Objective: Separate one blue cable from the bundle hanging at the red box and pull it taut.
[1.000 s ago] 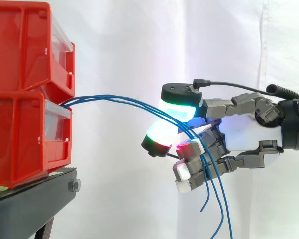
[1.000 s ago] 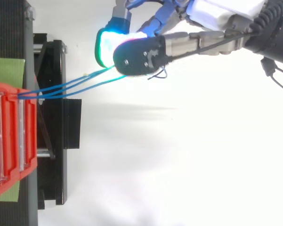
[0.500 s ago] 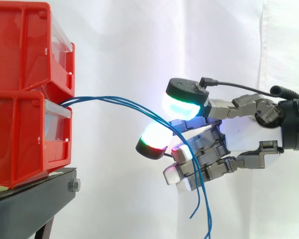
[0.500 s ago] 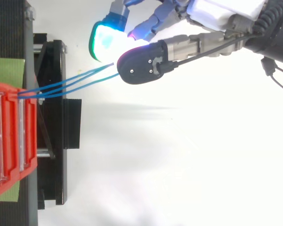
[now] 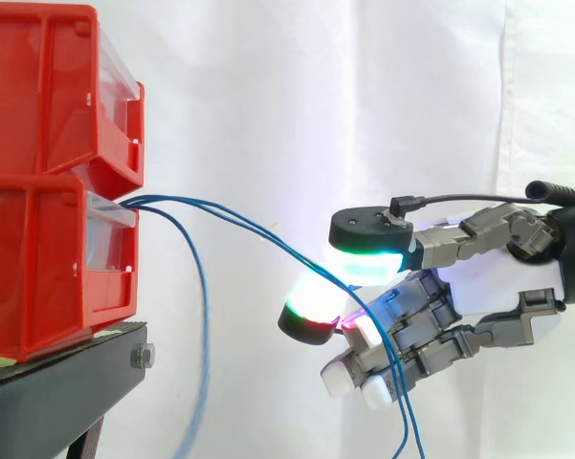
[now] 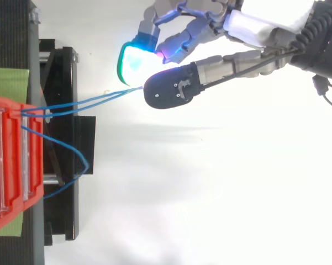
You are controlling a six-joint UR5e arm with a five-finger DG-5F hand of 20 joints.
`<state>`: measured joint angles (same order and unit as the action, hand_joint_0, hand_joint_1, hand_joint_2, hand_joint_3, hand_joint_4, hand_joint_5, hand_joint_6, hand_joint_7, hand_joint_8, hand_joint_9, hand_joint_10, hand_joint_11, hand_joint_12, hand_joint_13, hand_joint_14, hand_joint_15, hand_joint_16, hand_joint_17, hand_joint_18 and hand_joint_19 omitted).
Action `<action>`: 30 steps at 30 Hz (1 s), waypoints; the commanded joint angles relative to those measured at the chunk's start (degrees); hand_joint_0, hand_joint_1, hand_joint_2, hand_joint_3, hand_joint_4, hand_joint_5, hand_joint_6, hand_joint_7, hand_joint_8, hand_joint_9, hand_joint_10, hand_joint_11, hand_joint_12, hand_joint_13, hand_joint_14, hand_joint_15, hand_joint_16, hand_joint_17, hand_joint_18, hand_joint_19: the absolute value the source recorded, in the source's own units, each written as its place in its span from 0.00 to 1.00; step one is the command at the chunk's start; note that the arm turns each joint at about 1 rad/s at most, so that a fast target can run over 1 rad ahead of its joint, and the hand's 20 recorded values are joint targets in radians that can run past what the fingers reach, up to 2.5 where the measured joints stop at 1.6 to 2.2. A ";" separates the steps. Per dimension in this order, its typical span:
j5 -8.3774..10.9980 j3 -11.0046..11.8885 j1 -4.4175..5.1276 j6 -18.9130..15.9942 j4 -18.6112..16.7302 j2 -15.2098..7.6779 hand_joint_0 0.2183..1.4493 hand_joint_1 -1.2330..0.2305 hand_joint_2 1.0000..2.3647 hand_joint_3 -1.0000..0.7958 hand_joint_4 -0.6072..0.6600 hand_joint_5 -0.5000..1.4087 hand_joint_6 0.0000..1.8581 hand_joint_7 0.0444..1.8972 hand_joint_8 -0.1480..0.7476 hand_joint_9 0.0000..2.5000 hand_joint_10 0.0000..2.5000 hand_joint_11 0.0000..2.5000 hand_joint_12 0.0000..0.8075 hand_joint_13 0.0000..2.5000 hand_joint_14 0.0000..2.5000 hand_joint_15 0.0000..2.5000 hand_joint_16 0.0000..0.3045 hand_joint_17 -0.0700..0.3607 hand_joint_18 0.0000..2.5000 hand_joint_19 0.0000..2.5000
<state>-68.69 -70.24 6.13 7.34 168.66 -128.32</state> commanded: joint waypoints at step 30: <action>0.31 -0.07 1.16 -0.84 0.18 0.00 0.26 0.42 0.00 0.28 0.63 0.13 0.45 0.41 0.47 0.41 0.04 0.62 0.37 0.58 0.09 0.56 0.16 0.42 0.30 0.24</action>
<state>-68.34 -70.30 7.29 6.84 168.78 -128.33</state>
